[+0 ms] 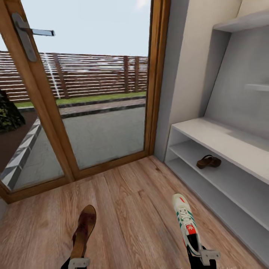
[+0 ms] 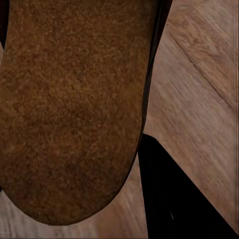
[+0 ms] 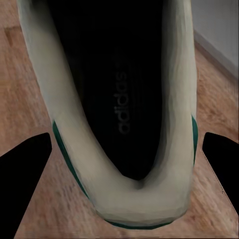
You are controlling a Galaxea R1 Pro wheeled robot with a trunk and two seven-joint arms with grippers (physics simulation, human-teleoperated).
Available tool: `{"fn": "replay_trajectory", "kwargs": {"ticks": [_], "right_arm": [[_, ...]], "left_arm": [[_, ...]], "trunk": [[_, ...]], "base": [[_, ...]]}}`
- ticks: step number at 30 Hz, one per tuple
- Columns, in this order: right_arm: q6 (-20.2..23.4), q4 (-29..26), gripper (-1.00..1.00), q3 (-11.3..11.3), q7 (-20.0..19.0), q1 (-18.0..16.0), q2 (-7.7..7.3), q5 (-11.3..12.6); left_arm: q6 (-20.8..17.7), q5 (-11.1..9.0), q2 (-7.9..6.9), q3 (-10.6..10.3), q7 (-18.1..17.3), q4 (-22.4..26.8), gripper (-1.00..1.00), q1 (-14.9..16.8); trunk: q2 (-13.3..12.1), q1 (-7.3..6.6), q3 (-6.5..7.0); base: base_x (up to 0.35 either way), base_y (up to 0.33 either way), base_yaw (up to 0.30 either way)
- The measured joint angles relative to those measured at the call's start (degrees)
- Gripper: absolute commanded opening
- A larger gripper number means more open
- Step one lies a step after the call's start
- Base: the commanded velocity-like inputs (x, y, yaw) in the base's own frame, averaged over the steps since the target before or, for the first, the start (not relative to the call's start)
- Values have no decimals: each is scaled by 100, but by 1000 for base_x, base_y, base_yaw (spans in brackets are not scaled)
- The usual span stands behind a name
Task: Pick up the two gym shoes and the two sandals from the corridor floor and place them onto the hallstand (shoe rack) in the corridor, making sure they are on the rack and not on the floor. Arrange them so the two gym shoes are next to each other and the two sandals are next to each other.
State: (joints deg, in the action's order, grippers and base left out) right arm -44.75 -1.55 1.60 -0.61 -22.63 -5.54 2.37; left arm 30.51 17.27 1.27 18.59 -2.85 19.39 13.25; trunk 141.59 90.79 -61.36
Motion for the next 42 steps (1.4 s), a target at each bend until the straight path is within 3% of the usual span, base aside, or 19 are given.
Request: {"fn": "replay_trajectory", "kwargs": {"ticks": [19, 42], "right_arm": [[1, 0, -100, -6, 0, 1, 2, 5], [4, -1, -100, -2, 0, 1, 5, 2]], "left_arm": [[0, 2, 0, -2, 2, 1, -100, 0], [-2, -1, 0, -1, -16, 3, -100, 0]], "trunk": [[0, 0, 0], [0, -1, 0]], "base": [[18, 22, -300], [58, 294, -300]]}}
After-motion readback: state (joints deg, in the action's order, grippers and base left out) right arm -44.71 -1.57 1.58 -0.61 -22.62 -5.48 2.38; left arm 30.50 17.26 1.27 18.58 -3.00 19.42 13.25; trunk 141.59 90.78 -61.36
